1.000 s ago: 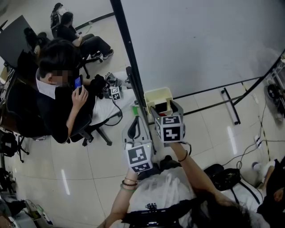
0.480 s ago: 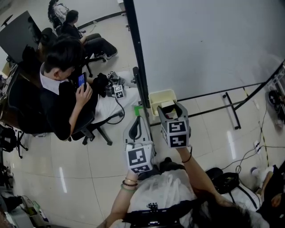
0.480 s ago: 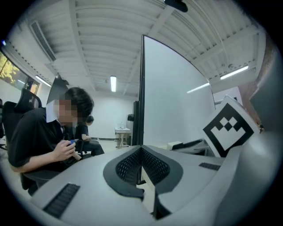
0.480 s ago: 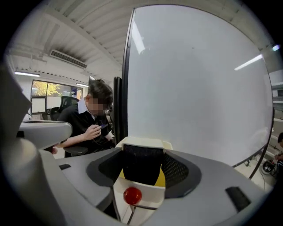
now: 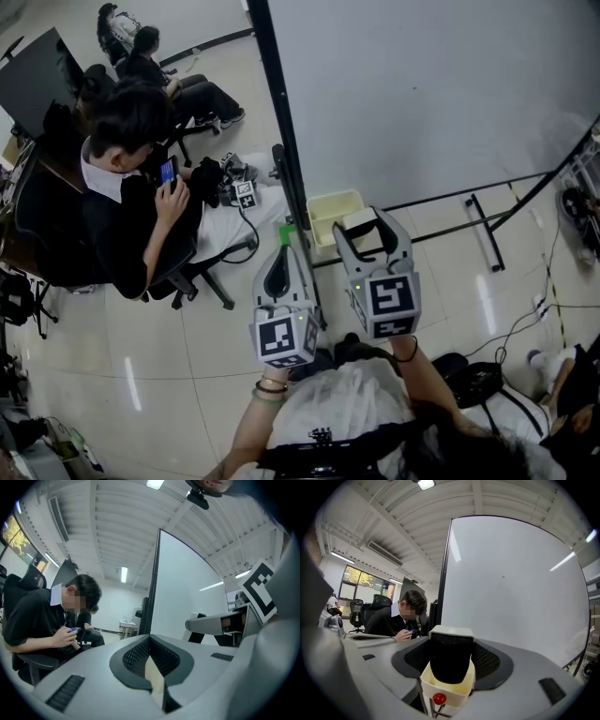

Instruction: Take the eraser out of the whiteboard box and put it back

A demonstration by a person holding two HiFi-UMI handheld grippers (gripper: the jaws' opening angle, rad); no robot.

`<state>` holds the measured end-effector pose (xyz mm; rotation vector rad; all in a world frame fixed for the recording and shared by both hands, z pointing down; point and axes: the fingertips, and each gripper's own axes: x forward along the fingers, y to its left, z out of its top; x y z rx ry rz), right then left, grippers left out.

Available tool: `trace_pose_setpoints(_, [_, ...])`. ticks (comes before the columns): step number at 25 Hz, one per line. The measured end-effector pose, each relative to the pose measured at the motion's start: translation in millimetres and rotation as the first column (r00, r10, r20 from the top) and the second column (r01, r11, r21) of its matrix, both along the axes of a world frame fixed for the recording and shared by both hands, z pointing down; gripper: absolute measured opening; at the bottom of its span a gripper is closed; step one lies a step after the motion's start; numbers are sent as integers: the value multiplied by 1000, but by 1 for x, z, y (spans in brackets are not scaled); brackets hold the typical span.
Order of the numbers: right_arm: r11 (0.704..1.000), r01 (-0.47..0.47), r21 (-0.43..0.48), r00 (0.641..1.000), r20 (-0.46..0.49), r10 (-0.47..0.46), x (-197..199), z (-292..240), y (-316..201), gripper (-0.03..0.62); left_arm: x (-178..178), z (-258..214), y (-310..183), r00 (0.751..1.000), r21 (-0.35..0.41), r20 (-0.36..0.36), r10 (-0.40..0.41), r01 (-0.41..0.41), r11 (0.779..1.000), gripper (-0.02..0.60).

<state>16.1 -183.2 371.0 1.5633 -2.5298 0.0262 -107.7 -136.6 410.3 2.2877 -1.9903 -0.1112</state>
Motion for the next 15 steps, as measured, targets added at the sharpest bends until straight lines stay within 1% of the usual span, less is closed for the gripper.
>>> trace_pose_setpoints(3, [1000,-3,4,1000,-9,3,3,2,-1,270,7,2,-1,999,-28,40,35,-33,999,2])
trace_pose_setpoints(5, [1000,0,-1,1000,-2,0,3,1,-1,270,11,2,-1,997,-33,56,51,-50,998,2])
trace_pose_setpoints(10, [1000,-3,-12,1000,3,3,5,6,-3,270,21,-8,2,995,11,94,45,-46,999,2])
trace_pose_setpoints(13, [1000,-14,-7,1000,1,14,10,8,-7,270,23,-4,2,989,3,137,54,-55,999,3])
trace_pose_setpoints(15, [1000,-21,3,1000,7,21,12,5,-11,270,20,-2,3,990,-8,134,37,-37,999,3])
